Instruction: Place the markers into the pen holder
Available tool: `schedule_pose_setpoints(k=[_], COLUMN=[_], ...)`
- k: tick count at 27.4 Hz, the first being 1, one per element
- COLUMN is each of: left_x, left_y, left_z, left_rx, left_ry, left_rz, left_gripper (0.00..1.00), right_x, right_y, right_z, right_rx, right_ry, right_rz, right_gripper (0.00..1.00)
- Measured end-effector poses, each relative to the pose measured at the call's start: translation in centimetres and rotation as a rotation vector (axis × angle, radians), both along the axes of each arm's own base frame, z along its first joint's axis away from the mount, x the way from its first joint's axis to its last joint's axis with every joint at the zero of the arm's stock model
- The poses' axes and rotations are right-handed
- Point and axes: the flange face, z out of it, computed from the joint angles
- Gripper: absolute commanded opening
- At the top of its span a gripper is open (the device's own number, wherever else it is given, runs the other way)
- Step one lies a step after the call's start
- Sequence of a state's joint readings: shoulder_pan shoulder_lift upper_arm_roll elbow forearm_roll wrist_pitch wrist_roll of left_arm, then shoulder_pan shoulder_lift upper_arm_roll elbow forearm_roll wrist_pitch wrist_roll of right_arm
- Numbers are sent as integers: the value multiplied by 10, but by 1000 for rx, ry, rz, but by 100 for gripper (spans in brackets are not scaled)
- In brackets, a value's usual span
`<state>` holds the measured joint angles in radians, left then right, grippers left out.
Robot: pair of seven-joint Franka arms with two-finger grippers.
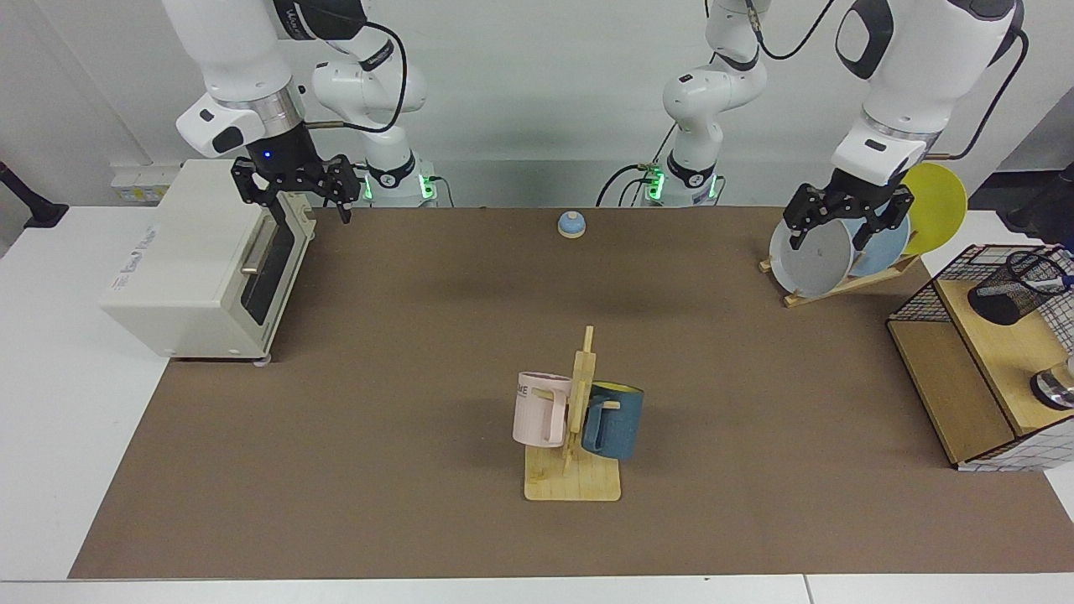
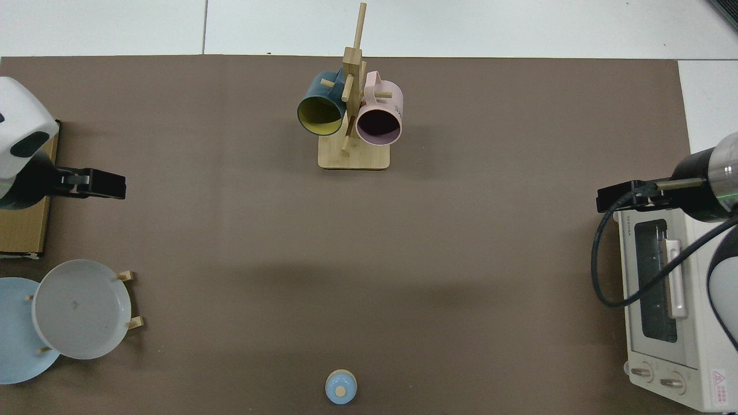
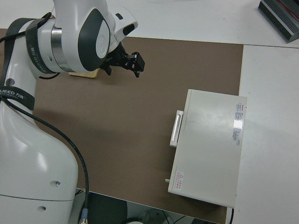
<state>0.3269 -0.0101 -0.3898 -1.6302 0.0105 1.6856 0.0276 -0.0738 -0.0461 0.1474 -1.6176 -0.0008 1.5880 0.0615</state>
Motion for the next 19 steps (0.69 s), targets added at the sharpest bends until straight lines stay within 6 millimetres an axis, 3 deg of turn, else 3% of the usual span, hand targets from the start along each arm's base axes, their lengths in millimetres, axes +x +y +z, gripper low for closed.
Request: schedule_pose_setpoints(k=[10,19], left_x=[-5,-5], left_y=[-17,-18], left_z=[11,12], left_rx=[-4,-5], left_ry=[5,4], left_rz=[-19,-21], left_gripper=[100,100], right_x=[0,0], right_y=[0,0], right_z=[0,0], right_rx=[0,0], right_ry=[0,0], right_rz=[0,0], right_gripper=[100,100])
